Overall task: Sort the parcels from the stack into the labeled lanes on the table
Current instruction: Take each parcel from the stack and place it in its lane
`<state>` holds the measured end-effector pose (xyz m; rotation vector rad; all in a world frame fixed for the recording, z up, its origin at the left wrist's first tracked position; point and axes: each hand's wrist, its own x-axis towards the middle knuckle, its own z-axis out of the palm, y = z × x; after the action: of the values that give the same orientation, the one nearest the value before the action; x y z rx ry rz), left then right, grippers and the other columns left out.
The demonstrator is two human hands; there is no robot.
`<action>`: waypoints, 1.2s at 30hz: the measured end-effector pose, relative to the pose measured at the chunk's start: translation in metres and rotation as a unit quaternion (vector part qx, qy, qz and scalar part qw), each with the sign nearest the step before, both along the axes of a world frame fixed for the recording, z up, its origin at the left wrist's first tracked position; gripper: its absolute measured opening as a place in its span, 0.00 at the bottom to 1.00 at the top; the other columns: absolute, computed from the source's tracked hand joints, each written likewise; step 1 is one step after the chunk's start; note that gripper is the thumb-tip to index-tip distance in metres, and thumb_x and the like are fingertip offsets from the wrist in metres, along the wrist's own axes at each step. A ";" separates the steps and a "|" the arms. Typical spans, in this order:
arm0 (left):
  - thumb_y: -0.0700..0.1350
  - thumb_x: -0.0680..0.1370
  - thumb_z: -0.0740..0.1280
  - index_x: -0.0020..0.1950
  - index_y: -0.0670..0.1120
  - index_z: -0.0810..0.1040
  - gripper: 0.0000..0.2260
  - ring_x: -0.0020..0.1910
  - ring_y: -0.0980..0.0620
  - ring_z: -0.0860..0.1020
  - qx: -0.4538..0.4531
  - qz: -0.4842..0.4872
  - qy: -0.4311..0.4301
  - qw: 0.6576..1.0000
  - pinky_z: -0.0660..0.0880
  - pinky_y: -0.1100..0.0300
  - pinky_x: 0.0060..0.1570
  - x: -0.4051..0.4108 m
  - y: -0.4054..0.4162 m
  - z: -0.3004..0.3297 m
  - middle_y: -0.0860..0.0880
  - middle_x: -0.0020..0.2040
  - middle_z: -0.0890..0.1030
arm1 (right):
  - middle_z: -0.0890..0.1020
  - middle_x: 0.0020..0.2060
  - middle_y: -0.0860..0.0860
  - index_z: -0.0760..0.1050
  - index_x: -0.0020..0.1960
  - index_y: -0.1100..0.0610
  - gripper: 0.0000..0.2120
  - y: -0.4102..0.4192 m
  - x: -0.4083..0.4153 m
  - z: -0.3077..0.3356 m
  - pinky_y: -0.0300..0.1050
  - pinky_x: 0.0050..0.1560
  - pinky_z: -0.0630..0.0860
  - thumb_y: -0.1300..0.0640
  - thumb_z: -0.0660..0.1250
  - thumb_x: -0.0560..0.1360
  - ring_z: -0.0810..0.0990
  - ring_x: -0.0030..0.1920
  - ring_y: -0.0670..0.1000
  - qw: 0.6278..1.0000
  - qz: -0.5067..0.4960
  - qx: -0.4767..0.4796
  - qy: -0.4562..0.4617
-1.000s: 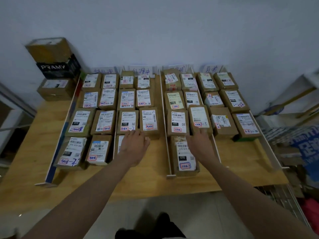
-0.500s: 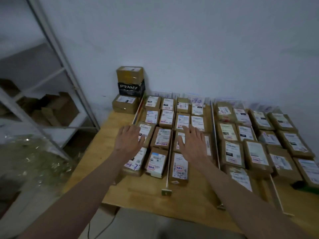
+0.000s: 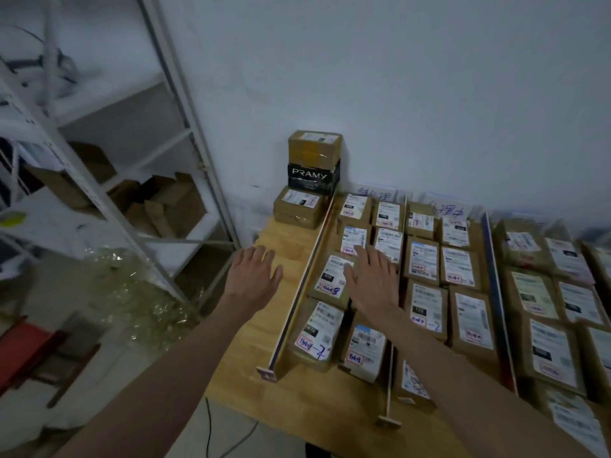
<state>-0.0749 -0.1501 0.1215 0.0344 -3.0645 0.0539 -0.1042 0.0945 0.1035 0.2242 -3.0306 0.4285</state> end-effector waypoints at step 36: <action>0.57 0.84 0.49 0.72 0.43 0.70 0.25 0.67 0.42 0.71 0.083 -0.050 -0.001 0.995 0.63 0.47 0.68 -0.491 -0.101 0.019 0.42 0.68 0.73 | 0.71 0.67 0.59 0.60 0.74 0.57 0.25 -0.131 -0.434 0.033 0.58 0.63 0.73 0.43 0.52 0.83 0.73 0.65 0.59 0.941 -0.209 -0.260 -0.055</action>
<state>-0.5661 -0.2508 0.1401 -0.1104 -3.0582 -0.2077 -0.5387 -0.0368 0.1367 -0.4765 -2.8076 1.1877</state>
